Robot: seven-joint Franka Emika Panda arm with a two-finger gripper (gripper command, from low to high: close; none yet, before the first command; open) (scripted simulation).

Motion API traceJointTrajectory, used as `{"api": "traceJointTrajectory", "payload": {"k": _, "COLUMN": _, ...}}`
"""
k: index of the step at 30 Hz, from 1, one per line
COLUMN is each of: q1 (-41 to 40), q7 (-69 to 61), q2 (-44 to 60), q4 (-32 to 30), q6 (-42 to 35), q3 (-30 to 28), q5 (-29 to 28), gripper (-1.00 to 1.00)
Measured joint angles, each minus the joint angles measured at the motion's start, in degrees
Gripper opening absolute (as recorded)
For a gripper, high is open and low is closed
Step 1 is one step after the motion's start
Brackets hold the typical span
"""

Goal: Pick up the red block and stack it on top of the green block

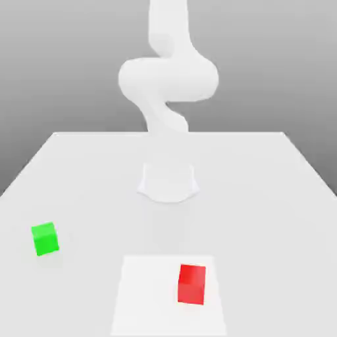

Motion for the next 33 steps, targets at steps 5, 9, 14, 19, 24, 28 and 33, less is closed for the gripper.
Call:
{"api": "traceJointTrajectory", "payload": {"k": 5, "q1": -0.6, "q7": 3.0, "q2": 10.8, "q4": -4.9, "q6": 5.7, "q3": 1.9, "q5": 0.0, "gripper": 0.00}}
{"api": "traceJointTrajectory", "payload": {"k": 9, "q1": -1.0, "q7": 5.4, "q2": 19.1, "q4": -8.6, "q6": 10.1, "q3": 3.3, "q5": -0.1, "gripper": 0.00}}
{"api": "traceJointTrajectory", "payload": {"k": 14, "q1": -1.1, "q7": 8.6, "q2": 29.5, "q4": -13.3, "q6": 15.6, "q3": 4.8, "q5": -0.6, "gripper": 0.00}}
{"api": "traceJointTrajectory", "payload": {"k": 19, "q1": -0.5, "q7": 11.9, "q2": 39.9, "q4": -18.0, "q6": 21.1, "q3": 5.6, "q5": -1.1, "gripper": 0.00}}
{"api": "traceJointTrajectory", "payload": {"k": 24, "q1": 0.5, "q7": 14.6, "q2": 50.3, "q4": -19.2, "q6": 28.5, "q3": 4.5, "q5": -3.1, "gripper": 0.00}}
{"api": "traceJointTrajectory", "payload": {"k": 28, "q1": 1.8, "q7": 15.8, "q2": 56.2, "q4": -18.4, "q6": 33.5, "q3": 2.9, "q5": -4.7, "gripper": -1.00}}
{"api": "traceJointTrajectory", "payload": {"k": 33, "q1": 2.0, "q7": 16.1, "q2": 57.2, "q4": -18.2, "q6": 34.3, "q3": 2.6, "q5": -5.0, "gripper": -1.00}}
